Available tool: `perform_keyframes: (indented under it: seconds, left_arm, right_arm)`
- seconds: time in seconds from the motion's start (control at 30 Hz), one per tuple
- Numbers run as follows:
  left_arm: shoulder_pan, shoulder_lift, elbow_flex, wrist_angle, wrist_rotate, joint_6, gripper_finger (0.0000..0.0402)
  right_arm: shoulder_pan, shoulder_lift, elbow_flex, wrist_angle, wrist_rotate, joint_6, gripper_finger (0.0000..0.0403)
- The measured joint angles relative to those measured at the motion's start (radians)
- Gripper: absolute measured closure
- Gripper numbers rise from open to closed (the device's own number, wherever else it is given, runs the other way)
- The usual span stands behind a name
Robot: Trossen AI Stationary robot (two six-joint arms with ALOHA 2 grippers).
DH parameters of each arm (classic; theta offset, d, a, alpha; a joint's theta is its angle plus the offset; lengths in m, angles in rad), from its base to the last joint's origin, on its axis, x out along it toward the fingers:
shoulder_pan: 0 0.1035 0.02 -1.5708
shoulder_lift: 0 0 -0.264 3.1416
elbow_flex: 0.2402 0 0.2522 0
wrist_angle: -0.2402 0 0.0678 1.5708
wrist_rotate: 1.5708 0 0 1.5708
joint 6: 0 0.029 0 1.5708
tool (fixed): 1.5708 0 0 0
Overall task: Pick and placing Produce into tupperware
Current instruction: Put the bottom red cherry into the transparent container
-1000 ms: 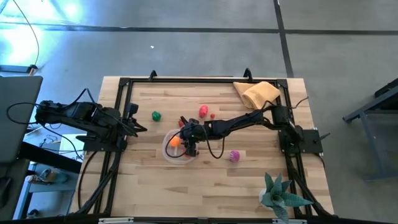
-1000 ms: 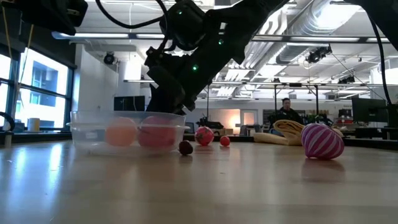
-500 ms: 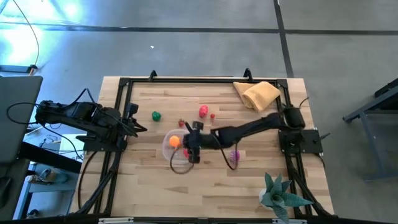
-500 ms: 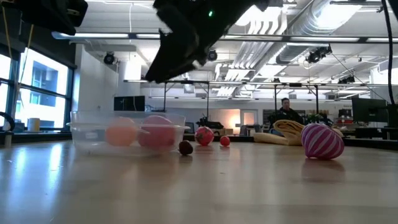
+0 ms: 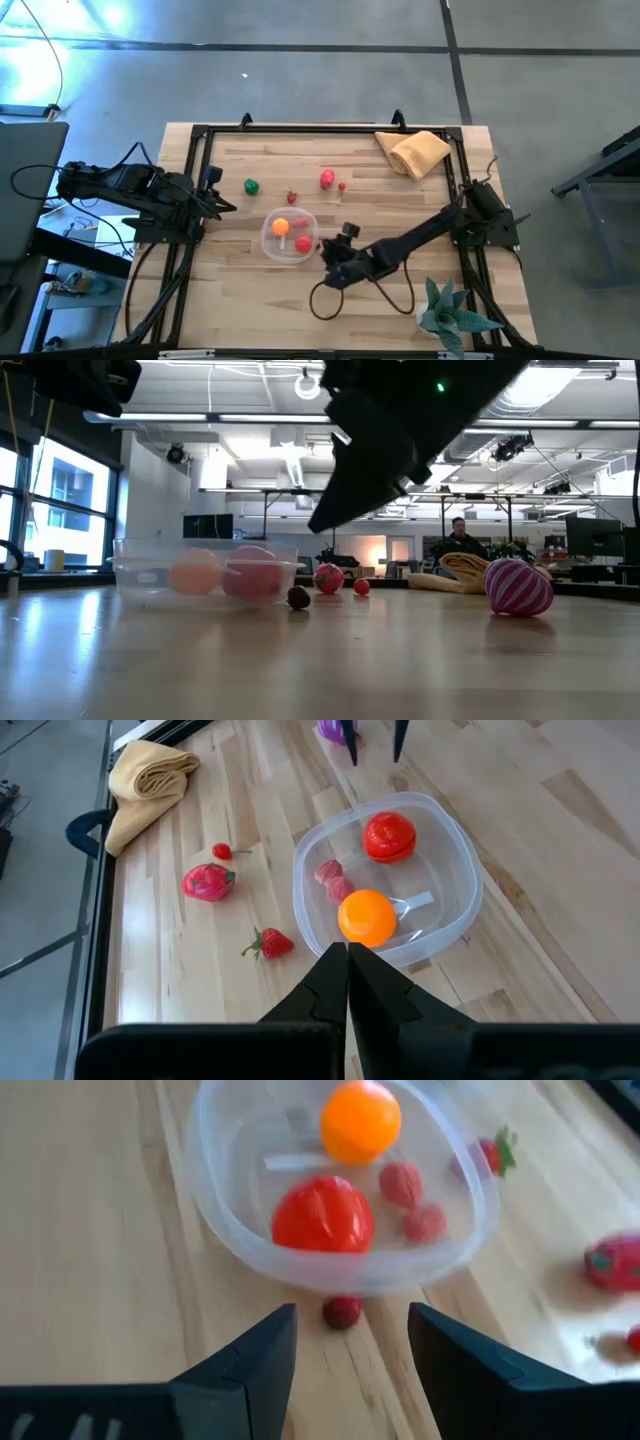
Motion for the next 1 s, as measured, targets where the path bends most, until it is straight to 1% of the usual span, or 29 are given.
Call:
perform_keyframes:
  seconds: [0.1,0.2,0.33,0.43,0.67,1.0]
  left_arm:
    - [0.0,0.0,0.0,0.002,0.0,0.0,0.0399]
    - [0.0,0.0,0.0,0.001,0.0,0.0,0.0399]
    - [0.0,0.0,0.0,0.002,0.0,0.0,0.0399]
    - [0.0,0.0,0.0,0.001,0.0,0.0,0.0399]
    - [0.0,0.0,0.0,0.001,0.0,0.0,0.0399]
    - [0.0,0.0,0.0,0.001,0.0,0.0,0.0399]
  right_arm:
    - [-0.005,-0.021,-0.096,0.126,-0.012,0.009,0.0217]
    - [-0.025,-0.048,-0.178,0.268,-0.076,-0.004,0.0217]
    - [-0.062,-0.055,-0.252,0.365,-0.151,0.01,0.0217]
    - [-0.08,-0.054,-0.277,0.414,-0.177,0.014,0.0217]
    - [-0.096,-0.049,-0.281,0.423,-0.227,0.013,0.0217]
    - [-0.132,0.022,-0.28,0.515,-0.277,-0.041,0.0217]
